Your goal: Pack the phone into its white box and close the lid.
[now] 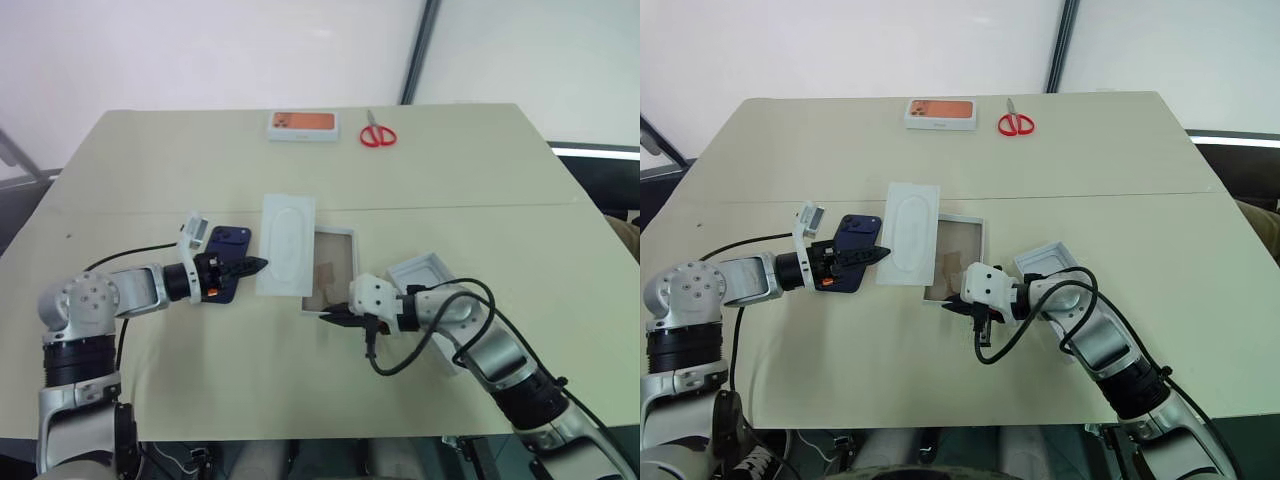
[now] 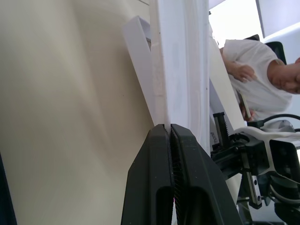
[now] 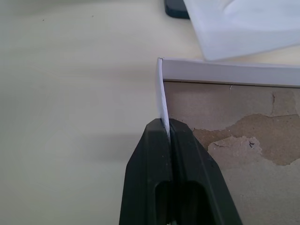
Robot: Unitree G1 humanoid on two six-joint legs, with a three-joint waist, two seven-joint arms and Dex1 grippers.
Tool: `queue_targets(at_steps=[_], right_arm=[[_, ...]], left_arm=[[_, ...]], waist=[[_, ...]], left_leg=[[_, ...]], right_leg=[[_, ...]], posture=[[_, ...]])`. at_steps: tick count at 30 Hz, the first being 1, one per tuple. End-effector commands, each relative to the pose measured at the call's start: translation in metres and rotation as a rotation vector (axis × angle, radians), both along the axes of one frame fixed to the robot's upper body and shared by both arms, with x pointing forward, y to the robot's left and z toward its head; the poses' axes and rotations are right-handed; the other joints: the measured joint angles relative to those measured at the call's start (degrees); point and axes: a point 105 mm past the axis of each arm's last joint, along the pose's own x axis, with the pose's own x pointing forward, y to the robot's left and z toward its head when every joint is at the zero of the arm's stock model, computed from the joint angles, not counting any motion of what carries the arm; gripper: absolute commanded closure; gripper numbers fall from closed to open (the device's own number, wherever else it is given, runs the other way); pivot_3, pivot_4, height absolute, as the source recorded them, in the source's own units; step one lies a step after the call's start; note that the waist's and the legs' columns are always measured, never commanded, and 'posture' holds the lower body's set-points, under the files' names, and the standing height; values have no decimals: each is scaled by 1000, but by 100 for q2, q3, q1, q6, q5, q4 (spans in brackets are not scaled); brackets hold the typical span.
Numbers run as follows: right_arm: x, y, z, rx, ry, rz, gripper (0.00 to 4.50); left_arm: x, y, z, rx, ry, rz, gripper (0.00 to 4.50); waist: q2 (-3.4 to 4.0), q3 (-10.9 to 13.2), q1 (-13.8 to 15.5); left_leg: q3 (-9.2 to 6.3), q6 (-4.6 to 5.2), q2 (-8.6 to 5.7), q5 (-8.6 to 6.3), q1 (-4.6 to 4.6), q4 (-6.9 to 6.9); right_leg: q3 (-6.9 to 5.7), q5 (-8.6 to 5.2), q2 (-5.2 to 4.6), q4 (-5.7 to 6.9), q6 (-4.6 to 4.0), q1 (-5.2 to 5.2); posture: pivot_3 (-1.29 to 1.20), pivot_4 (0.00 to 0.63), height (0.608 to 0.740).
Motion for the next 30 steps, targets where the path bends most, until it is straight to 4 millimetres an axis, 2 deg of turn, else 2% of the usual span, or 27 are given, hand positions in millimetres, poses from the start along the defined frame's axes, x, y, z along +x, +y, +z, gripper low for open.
queue_targets(at_steps=[1, 2, 3, 6, 10, 12, 14, 16, 19, 22, 30], right_arm=[[2, 2, 14, 56, -5, -5, 3008], [4, 1, 18, 62, -22, -16, 2582], [6, 0, 21, 67, -40, -27, 1908], [7, -3, 34, 100, -55, -40, 500], [8, -18, 55, 132, -63, -79, 500], [11, -39, 61, 100, -79, -119, 500], [14, -60, 62, 52, -90, -164, 500], [17, -74, 62, 30, -100, -196, 500], [25, -96, 58, -8, -123, -265, 500], [28, -93, 58, 12, -138, -271, 500], [30, -86, 53, 34, -150, -274, 500]], left_arm=[[-4, -4, 10, -23, -45, -14, 4500], [-5, -6, 10, -25, -44, -16, 4500], [-5, -7, 9, -27, -43, -18, 4500], [-5, -12, 6, -29, -45, -12, 4500], [-4, -18, 4, -34, -39, -4, 4500], [-4, -23, 1, -40, -30, -1, 4500], [-3, -28, -3, -44, -9, 3, 4500], [-3, -32, -9, -33, 7, 10, 4500], [-2, -44, -26, -27, 59, 31, 4500], [-8, -54, -25, -51, 69, -5, 4500], [-7, -61, -22, -52, 67, -10, 4500]], waist=[[0, 0, 2], [0, 0, 3], [0, 0, 3], [0, 0, 6], [0, 0, 11], [0, 0, 13], [-2, 1, 45], [-8, 4, 46], [-9, 5, 33], [-11, 7, -6], [-12, 7, 17]], left_leg=[[0, 0, 0, 0, 0, 0], [-1, 0, 0, 0, 0, 1], [-1, 0, 0, 0, 0, 1], [-1, 0, -1, 0, 0, 1], [0, 0, -1, 0, 0, 1], [0, 0, -1, -1, 0, 2], [1, 1, -4, -1, 0, 3], [2, 3, -4, -2, 0, 4], [5, 3, -2, -2, -1, 3], [11, 3, -1, -1, -6, 2], [9, 1, -2, 0, -17, 11]], right_leg=[[0, 0, 0, 0, 0, 0], [0, 0, -1, 0, 0, 1], [0, 0, -1, 0, 0, 1], [0, 0, -2, 0, 0, 1], [0, 0, -3, 0, 0, 1], [0, 0, -3, 0, 0, 2], [-2, 0, -6, -1, 0, 4], [-4, 0, -6, -6, 0, 7], [-2, 0, -6, -6, 0, 21], [4, 0, -5, -4, 0, 17], [2, 1, -2, -1, 1, 10]], posture=[[0, 150, 740], [0, 150, 740], [0, 150, 740], [0, 150, 740], [0, 150, 740], [0, 150, 740], [0, 150, 740], [0, 150, 740], [0, 150, 740], [0, 150, 740], [0, 150, 740]])
